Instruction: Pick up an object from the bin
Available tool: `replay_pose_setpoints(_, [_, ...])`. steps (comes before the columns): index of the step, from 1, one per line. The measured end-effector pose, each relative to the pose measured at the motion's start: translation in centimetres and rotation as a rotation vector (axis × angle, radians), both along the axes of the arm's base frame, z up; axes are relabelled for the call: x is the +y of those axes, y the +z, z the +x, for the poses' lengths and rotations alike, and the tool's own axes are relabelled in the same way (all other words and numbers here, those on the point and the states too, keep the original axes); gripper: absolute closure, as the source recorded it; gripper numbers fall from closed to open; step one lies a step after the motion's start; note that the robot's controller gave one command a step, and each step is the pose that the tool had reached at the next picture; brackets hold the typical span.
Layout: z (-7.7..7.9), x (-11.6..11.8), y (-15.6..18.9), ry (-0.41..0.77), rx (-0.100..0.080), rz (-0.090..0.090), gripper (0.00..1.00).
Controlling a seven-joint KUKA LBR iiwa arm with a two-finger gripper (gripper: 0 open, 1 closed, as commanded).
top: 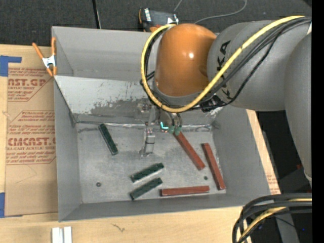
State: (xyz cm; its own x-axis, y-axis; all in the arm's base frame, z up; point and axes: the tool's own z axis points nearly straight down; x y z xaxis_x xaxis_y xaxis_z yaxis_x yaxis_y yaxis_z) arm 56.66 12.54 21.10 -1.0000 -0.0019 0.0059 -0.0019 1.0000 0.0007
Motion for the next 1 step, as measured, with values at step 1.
replay_pose_setpoints(1, [-1.27,-3.84,-10.98,0.254,-0.001,0.000,0.00])
